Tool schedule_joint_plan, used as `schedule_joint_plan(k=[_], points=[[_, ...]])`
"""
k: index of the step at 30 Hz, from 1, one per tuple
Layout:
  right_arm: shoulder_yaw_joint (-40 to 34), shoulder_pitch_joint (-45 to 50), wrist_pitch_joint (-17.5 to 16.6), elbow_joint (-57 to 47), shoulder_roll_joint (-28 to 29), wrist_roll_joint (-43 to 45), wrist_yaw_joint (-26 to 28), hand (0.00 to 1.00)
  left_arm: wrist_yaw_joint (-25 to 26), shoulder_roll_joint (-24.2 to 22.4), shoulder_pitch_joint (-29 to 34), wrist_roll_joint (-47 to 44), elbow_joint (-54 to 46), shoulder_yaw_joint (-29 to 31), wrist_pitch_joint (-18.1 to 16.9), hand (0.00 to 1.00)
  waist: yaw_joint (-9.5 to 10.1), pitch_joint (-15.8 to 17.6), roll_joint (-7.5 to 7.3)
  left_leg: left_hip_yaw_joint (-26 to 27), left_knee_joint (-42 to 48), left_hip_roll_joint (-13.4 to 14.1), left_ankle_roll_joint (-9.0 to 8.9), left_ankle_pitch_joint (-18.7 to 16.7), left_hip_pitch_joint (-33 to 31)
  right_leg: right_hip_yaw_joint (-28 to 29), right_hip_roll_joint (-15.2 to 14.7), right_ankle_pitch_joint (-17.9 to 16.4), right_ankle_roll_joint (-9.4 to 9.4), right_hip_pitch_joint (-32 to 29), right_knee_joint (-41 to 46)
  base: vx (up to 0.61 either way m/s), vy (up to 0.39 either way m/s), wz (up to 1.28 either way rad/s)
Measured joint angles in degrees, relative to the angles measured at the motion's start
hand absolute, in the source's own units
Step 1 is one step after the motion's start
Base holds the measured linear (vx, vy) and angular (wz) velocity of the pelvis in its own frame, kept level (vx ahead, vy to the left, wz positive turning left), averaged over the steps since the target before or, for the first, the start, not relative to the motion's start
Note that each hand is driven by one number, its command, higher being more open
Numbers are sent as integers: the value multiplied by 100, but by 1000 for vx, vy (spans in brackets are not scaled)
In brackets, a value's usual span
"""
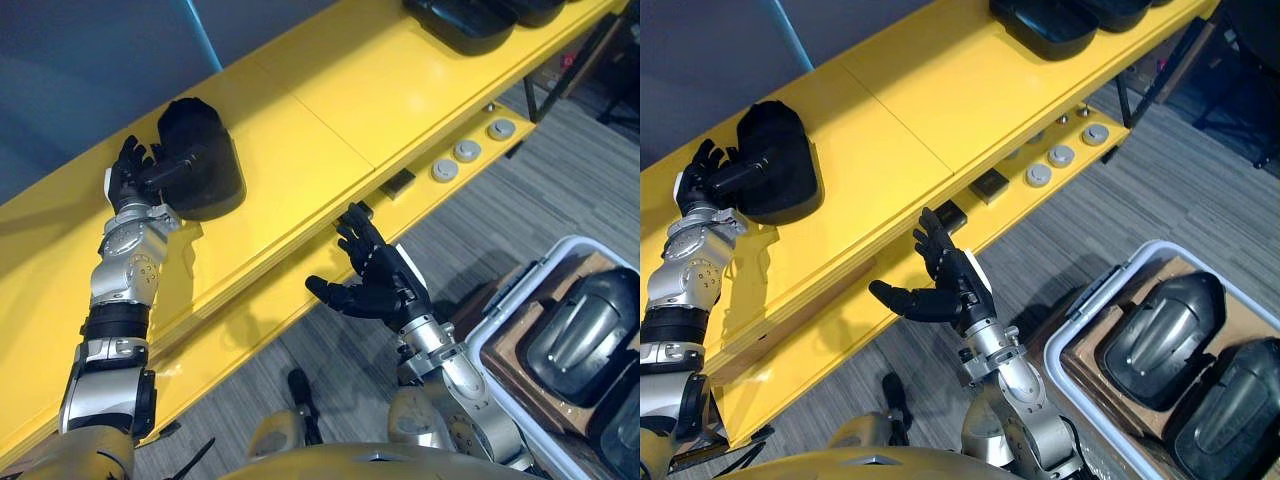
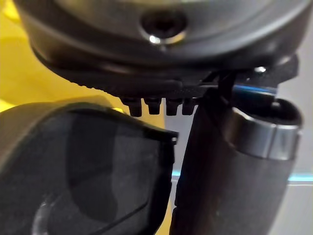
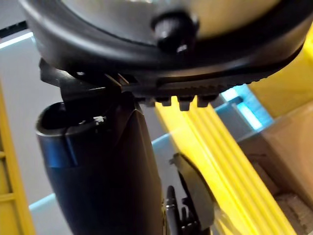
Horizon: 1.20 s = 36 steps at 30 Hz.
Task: Walk over and take three plastic housings, then place them on the shelf
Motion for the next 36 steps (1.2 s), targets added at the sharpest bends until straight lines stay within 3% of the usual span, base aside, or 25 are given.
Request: schedule_joint_plan(k=[5,9,16,19,21,23,26,28,31,36], points=[[109,4,-132,160,220,-3,-136,100,70,508,-148,452,1,1,-21,100,72,-308,-27,-62,-24,-7,-3,0,108,-89,0,5,4,188,-88,16,5,8],[229,2,-154,534,218,-1,-155,100,-197,764,-527,-85,-101,0,-548,100,128,-587,-53,-144,-29,-15,-6,-1,155,-192,-2,10,6,342,-179,-18,6,11],[215,-329,-391,630,210,-41,-30,100,-303,784,-590,-159,-795,-73,-889,100,202,-788,-56,-309,-38,-10,-22,59,180,-371,0,9,4,474,-192,-32,-2,10],[149,-630,-408,631,188,17,6,100,-331,784,-522,-75,-1012,-58,-929,100,363,-880,-68,-479,-41,-15,-24,95,152,-546,0,9,3,571,-231,-29,-7,26],[167,-838,-408,639,183,13,103,100,-366,765,23,-191,-1599,127,-1090,100,475,-966,-82,-614,-41,-26,-33,102,128,-700,3,7,2,648,-308,-16,-10,36],[188,-971,-408,688,184,15,157,100,-352,575,612,-319,-2176,307,-1279,100,599,-1111,-101,-721,-40,-32,-42,108,50,-822,10,9,4,679,-379,10,-15,35],[210,-1377,-406,1049,188,11,168,100,-291,-492,1783,-356,-3350,527,-1700,100,874,-1223,-185,-1065,-36,-76,-60,158,-5,-1176,10,-2,-7,864,-420,36,-34,56],[228,-1731,-329,1361,243,5,10,100,-292,-1487,2672,-339,-3942,512,-1892,100,1100,-1248,-242,-1316,-36,-124,-60,218,-60,-1463,10,-5,-9,1014,-480,-25,-36,65],[239,-2239,-202,2052,650,7,-244,100,-289,-2287,3513,-308,-4413,409,-2056,100,1327,-1251,-273,-1513,-42,-144,-79,244,-134,-1693,20,-63,-61,1081,-468,-64,-19,42],[470,-3041,-117,3218,1304,-60,-758,100,-635,-2644,3750,-148,-5445,-244,-2477,100,1638,-1209,-304,-1874,-60,-179,-103,344,-278,-2083,55,-97,-57,1181,-458,-105,-19,41]])
